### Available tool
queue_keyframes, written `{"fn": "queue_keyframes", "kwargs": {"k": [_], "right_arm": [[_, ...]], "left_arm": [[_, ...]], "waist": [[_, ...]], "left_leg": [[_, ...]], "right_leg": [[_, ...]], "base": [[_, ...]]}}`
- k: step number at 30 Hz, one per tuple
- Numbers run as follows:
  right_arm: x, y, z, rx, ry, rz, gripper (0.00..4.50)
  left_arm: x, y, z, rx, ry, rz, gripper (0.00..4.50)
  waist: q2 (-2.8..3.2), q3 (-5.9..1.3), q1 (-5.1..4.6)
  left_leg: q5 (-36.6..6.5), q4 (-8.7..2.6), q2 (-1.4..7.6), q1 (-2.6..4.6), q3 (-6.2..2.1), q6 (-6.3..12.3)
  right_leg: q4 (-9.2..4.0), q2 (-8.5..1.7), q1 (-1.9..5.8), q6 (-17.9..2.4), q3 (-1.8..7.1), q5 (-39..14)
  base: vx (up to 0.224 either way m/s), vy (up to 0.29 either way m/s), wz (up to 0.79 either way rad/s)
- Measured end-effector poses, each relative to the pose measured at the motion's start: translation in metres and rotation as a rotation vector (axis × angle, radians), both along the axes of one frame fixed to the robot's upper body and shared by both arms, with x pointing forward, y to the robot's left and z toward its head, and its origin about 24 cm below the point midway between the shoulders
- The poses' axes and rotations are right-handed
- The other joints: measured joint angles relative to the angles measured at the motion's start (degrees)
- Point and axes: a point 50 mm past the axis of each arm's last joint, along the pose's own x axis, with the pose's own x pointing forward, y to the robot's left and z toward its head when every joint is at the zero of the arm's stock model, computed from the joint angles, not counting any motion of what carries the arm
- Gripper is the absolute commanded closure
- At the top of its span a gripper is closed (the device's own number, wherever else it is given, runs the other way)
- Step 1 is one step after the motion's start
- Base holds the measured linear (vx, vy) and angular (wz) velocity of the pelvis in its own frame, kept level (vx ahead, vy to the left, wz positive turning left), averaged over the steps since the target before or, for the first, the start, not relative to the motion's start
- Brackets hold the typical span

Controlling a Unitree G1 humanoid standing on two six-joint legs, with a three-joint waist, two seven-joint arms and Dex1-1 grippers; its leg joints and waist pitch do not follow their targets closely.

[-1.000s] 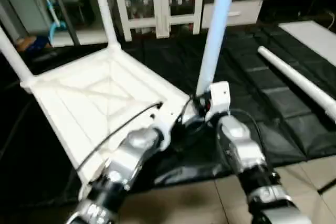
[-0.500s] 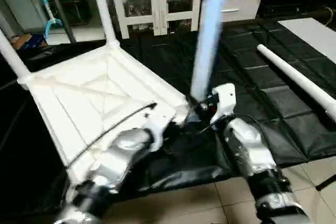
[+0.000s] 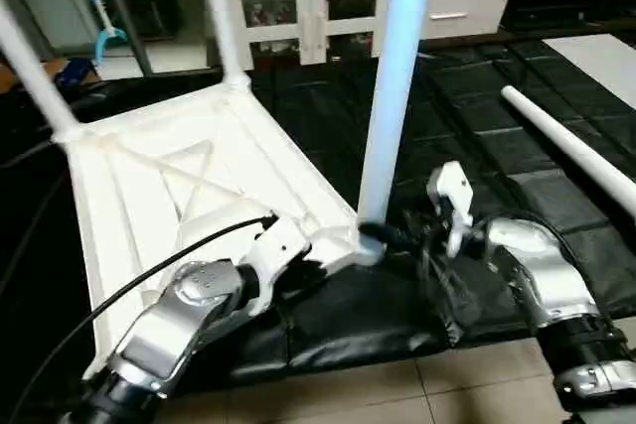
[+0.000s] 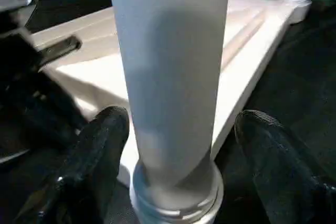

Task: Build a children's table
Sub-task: Rotate leg to tighten

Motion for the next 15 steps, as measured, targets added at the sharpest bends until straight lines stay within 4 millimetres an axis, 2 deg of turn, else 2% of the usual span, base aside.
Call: {"fn": "queue_keyframes", "kwargs": {"k": [5, 6, 15], "right_arm": [[-0.003, 0.003, -0.006, 0.002, 0.017, 0.024, 0.99], [-0.004, 0.003, -0.006, 0.002, 0.019, 0.041, 1.27], [-0.008, 0.003, -0.01, 0.008, 0.046, 0.106, 1.95]], "left_arm": [[-0.007, 0.001, 0.0, -0.012, 0.035, -0.046, 4.5], [-0.009, 0.001, 0.0, -0.013, 0.041, -0.052, 4.5], [-0.011, 0.001, 0.001, -0.008, 0.048, -0.07, 4.5]], "waist": [[-0.01, 0.0, 0.24], [-0.01, 0.0, 0.29], [0.0, -0.01, 0.76]], "left_leg": [[0.0, 0.01, -0.05, 0.0, 0.03, 0.0], [0.0, 0.01, -0.05, 0.01, 0.03, 0.0], [0.0, 0.02, -0.05, 0.01, 0.03, 0.01]], "right_leg": [[0.01, 0.0, 0.05, -0.1, 0.1, 0.0], [0.01, 0.0, 0.07, -0.1, 0.11, 0.0], [0.03, -0.01, 0.11, -0.1, 0.11, 0.0]], "base": [[0.0, 0.0, 0.0], [0.0, 0.0, 0.0], [0.0, 0.0, 0.0]]}}
